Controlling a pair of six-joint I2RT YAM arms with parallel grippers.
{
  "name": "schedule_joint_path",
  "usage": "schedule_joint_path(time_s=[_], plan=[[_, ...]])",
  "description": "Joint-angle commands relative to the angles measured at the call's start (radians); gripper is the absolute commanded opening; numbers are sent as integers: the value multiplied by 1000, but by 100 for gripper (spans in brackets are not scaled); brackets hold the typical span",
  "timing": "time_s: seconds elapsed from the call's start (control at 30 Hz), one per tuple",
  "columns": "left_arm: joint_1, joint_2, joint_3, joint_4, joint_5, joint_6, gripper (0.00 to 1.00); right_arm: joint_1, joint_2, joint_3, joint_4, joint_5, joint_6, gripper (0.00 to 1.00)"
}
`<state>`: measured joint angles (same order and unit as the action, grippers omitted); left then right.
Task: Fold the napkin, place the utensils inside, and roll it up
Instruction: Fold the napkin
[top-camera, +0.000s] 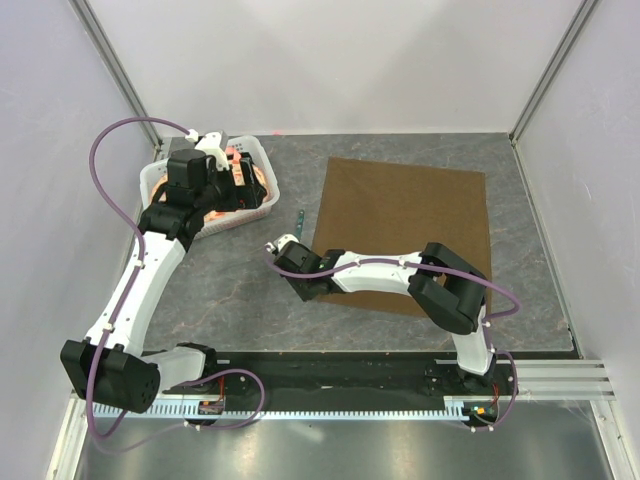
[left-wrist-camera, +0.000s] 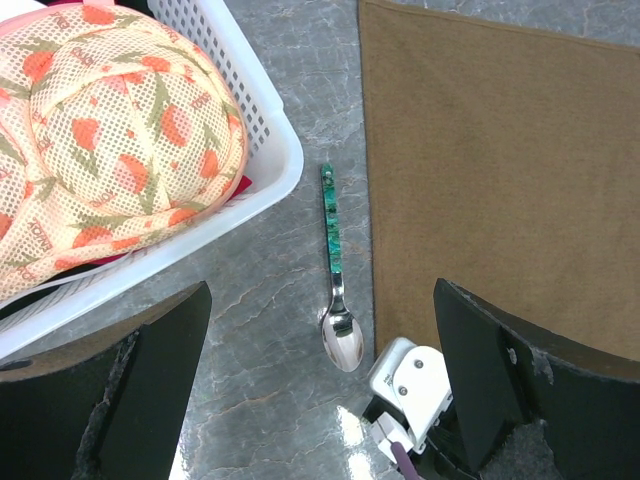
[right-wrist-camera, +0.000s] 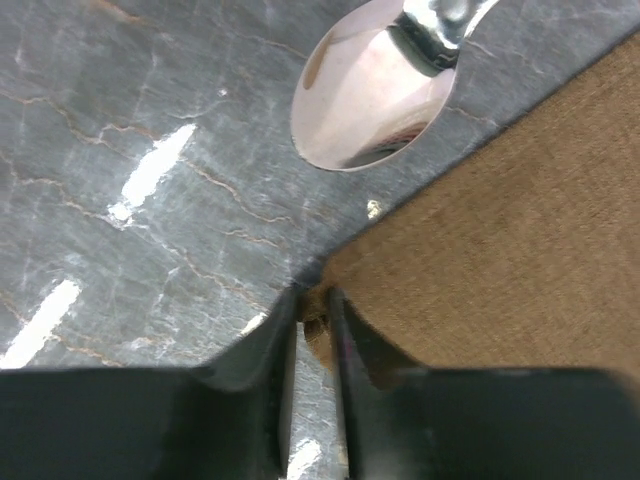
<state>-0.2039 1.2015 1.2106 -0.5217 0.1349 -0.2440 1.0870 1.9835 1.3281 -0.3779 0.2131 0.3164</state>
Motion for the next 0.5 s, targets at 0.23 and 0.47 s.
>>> schedule_joint_path(time_s=[0.23,0.47], plan=[[8,-16,-2,42,28,5,100,1,29,22,-26,-125,10,0],[11,-16,-2,45,23,5,100,-15,-64,23,-30,-146,39,0]])
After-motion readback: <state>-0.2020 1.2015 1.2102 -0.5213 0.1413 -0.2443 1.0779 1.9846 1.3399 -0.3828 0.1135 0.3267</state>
